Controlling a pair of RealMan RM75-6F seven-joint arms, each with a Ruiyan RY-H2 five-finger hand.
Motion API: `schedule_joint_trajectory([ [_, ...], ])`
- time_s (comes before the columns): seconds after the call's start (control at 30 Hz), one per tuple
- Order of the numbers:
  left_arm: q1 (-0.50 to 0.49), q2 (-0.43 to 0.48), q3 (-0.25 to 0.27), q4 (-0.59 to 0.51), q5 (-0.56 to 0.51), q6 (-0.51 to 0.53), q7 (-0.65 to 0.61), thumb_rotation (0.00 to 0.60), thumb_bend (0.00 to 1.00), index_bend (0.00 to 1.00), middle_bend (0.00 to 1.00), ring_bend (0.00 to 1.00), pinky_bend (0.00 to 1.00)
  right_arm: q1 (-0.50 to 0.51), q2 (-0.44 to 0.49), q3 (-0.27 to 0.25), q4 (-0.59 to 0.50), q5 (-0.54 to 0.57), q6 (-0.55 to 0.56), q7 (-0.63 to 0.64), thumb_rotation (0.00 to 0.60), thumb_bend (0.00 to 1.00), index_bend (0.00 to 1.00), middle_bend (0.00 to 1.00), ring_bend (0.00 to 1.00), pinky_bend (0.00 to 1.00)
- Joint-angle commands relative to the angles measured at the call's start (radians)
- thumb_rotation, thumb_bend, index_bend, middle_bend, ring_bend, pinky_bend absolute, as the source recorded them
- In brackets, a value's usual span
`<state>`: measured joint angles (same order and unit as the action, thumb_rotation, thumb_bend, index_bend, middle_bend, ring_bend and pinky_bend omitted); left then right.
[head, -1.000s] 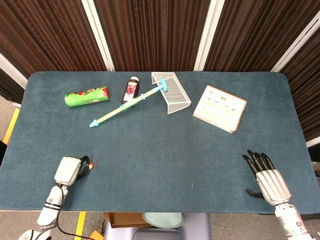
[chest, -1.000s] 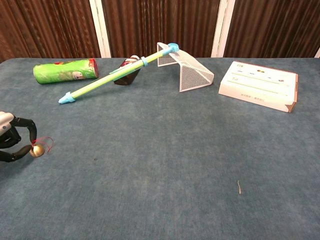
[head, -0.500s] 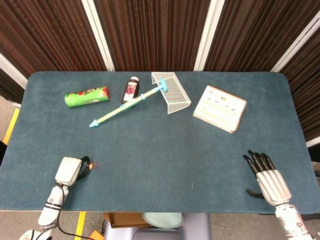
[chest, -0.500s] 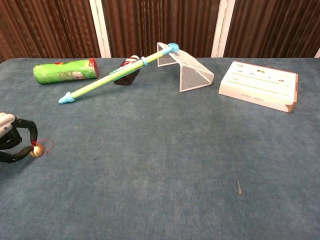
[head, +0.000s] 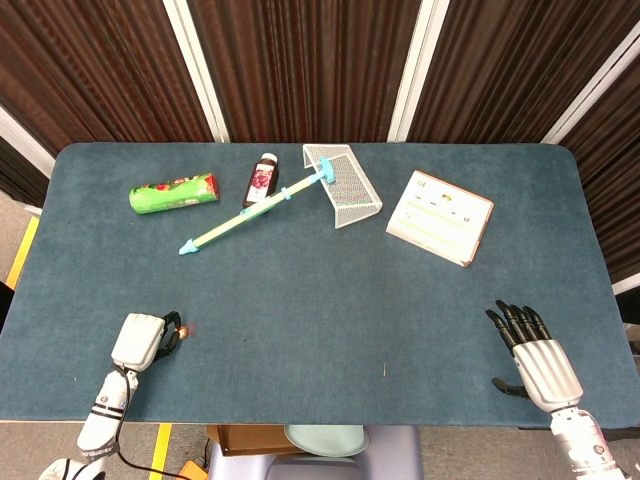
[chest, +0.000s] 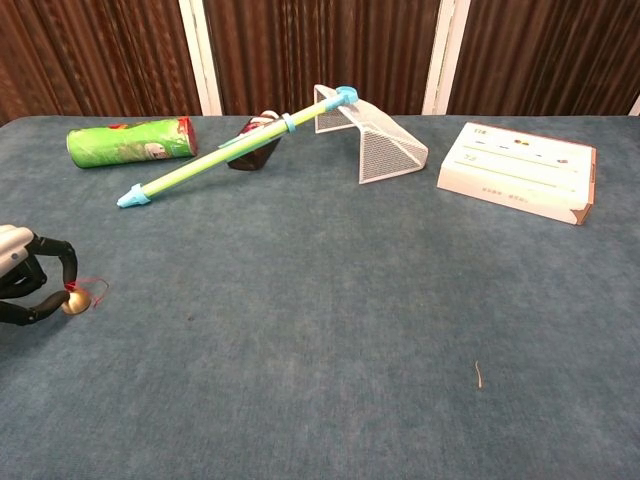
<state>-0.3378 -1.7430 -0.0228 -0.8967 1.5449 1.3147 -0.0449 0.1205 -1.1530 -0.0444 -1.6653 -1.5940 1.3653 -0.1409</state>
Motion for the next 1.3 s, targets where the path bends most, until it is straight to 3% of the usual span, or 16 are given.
schedule_joint_trajectory([
  [0.03, -0.001, -0.001, 0.000, 0.001, -0.001, 0.000, -0.001, 0.600, 0.42, 0.61, 1.00, 1.00, 1.00, 0.000, 0.000, 0.000, 0.000, 0.000, 0.000, -0.001, 0.600, 0.18, 0.00, 0.00, 0.00, 0.00],
  [0.27, -0.001, -0.003, 0.004, 0.007, 0.003, 0.009, -0.008, 0.600, 0.43, 0.70, 1.00, 1.00, 1.00, -0.001, 0.000, -0.001, -0.001, -0.002, 0.003, 0.000, 0.600, 0.18, 0.00, 0.00, 0.00, 0.00],
  [0.73, -0.002, 0.004, 0.004, -0.004, 0.010, 0.034, -0.012, 0.600, 0.44, 0.73, 1.00, 1.00, 1.00, -0.002, 0.000, -0.001, 0.000, -0.003, 0.003, 0.001, 0.600, 0.18, 0.00, 0.00, 0.00, 0.00],
  [0.97, 0.005, 0.052, -0.009, -0.087, 0.014, 0.079, -0.044, 0.600, 0.44, 0.73, 1.00, 1.00, 1.00, -0.003, -0.001, -0.001, -0.001, -0.002, 0.005, 0.002, 0.600, 0.18, 0.00, 0.00, 0.00, 0.00],
  [1.07, 0.017, 0.093, 0.021, -0.162, 0.036, 0.083, -0.073, 0.600, 0.44, 0.72, 1.00, 1.00, 1.00, -0.003, 0.000, -0.003, -0.002, -0.006, 0.006, 0.003, 0.600, 0.18, 0.00, 0.00, 0.00, 0.00],
  [1.17, 0.007, 0.099, -0.013, -0.134, 0.044, 0.131, 0.007, 0.600, 0.44, 0.72, 1.00, 1.00, 1.00, -0.003, 0.000, -0.003, -0.001, -0.005, 0.005, 0.004, 0.600, 0.18, 0.00, 0.00, 0.00, 0.00],
  [1.3, -0.009, 0.118, -0.051, -0.151, -0.019, 0.064, -0.039, 0.600, 0.44, 0.72, 1.00, 1.00, 1.00, -0.003, 0.003, -0.003, -0.007, -0.007, 0.005, 0.009, 0.600, 0.18, 0.00, 0.00, 0.00, 0.00],
])
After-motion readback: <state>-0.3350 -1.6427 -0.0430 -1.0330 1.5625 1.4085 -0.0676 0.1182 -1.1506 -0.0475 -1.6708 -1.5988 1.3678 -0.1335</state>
